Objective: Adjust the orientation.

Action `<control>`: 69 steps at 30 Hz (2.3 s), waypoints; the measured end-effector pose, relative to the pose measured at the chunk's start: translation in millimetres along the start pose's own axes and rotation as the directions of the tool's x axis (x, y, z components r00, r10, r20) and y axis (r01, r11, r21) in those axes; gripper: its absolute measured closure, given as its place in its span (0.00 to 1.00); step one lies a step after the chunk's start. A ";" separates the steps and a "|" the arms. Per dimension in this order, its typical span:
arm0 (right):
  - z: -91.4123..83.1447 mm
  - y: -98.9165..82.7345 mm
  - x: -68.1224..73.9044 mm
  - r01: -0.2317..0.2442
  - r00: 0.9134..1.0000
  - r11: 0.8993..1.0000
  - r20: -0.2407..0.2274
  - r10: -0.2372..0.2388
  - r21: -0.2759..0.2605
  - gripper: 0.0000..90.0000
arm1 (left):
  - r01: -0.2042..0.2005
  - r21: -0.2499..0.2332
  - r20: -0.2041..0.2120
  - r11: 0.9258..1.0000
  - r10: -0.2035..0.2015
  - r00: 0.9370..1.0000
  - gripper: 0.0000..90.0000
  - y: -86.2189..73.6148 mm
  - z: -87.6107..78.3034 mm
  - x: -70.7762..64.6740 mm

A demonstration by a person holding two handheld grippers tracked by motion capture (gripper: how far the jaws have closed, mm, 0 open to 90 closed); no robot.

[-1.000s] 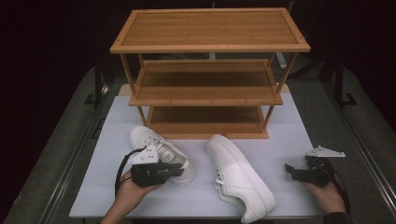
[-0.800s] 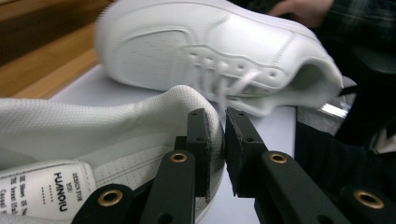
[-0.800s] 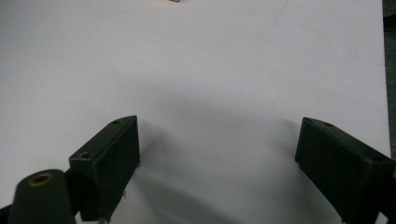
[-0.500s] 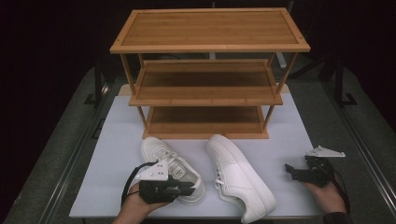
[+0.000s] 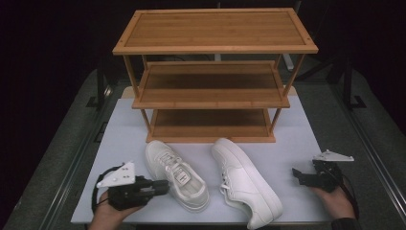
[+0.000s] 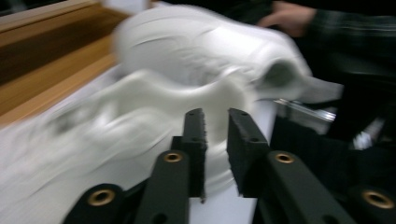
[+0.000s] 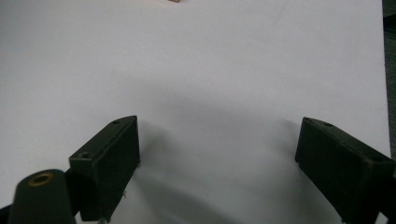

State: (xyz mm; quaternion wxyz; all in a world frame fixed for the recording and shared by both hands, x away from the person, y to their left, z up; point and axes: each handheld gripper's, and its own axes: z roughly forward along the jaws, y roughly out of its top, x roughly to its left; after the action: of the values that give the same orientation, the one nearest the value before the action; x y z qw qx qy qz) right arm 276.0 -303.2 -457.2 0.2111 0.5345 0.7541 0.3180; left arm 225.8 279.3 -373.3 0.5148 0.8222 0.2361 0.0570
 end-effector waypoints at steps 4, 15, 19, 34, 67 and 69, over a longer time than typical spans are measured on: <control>0.0 0.0 0.0 0.001 1.000 1.000 0.000 -0.001 0.000 0.15 | 0.058 0.020 -0.112 0.998 -0.056 0.992 1.00 -14.6 -22.0 24.6; 0.1 0.1 0.0 0.001 1.000 1.000 0.000 -0.001 0.001 0.15 | 0.154 0.056 -0.282 0.987 -0.132 0.950 1.00 -37.1 -19.3 87.4; 0.2 0.1 0.0 -0.001 1.000 1.000 0.000 0.001 -0.001 0.15 | 0.149 0.118 -0.321 0.982 -0.104 0.941 1.00 -38.2 -2.1 99.5; 0.3 0.2 0.1 -0.003 1.000 1.000 0.000 0.003 0.000 0.14 | 0.141 0.159 -0.348 0.977 -0.078 0.934 1.00 -28.3 28.0 122.1; 0.3 0.1 0.0 -0.004 1.000 1.000 -0.002 0.004 -0.001 0.15 | 0.096 0.153 -0.196 0.983 -0.065 0.978 0.71 27.2 90.5 95.7; 0.2 0.1 0.0 -0.004 1.000 1.000 -0.001 0.004 -0.001 0.14 | 0.087 0.144 -0.153 0.986 -0.065 0.986 0.63 30.6 83.1 84.5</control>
State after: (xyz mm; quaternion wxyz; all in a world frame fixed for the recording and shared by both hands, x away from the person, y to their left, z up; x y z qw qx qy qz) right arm 276.2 -303.1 -457.3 0.2102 0.5357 0.7531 0.3190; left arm 338.5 237.9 -397.7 0.4345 0.8424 0.3084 0.0801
